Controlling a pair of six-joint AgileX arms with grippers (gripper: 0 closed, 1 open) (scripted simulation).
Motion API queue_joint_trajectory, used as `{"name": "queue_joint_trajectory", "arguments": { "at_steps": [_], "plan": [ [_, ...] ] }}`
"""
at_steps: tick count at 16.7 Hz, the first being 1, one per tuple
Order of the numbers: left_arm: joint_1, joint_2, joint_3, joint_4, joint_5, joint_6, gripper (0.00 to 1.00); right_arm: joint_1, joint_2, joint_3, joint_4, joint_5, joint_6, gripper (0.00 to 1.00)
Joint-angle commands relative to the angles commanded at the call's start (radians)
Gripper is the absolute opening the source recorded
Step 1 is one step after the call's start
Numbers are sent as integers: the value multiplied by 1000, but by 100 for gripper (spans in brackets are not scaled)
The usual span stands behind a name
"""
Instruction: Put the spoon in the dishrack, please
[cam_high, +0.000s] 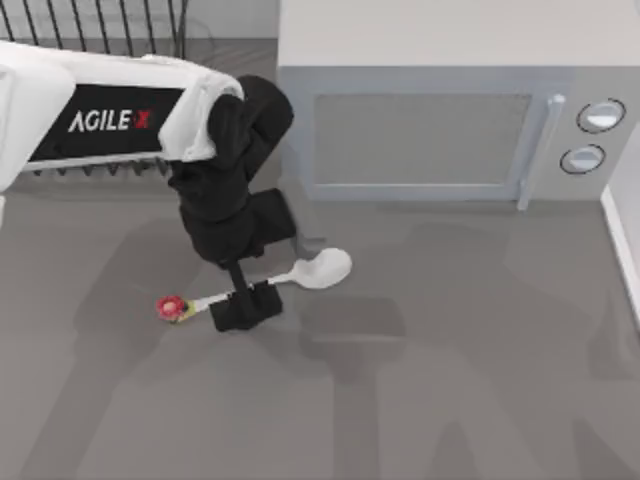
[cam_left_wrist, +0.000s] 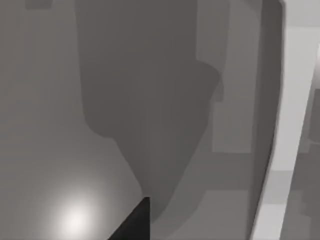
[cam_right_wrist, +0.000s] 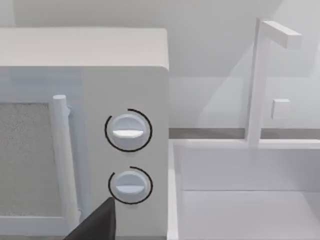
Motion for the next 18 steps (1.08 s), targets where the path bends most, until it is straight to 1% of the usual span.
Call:
{"name": "queue_joint_trajectory", "arguments": {
  "at_steps": [6,7,14,15,18],
  "plan": [
    [0,0,0,0,0,0,2,0,0,0,0,0,0,100],
    [0,0,0,0,0,0,0,0,0,0,0,0,0,100],
    [0,0,0,0,0,0,0,0,0,0,0,0,0,100],
    [0,-53,8,-40,19,-12,0,0,0,0,0,0,0,100],
    [-6,-49,45,-78,19,-7,0,0,0,0,0,0,0,100]
  ]
}}
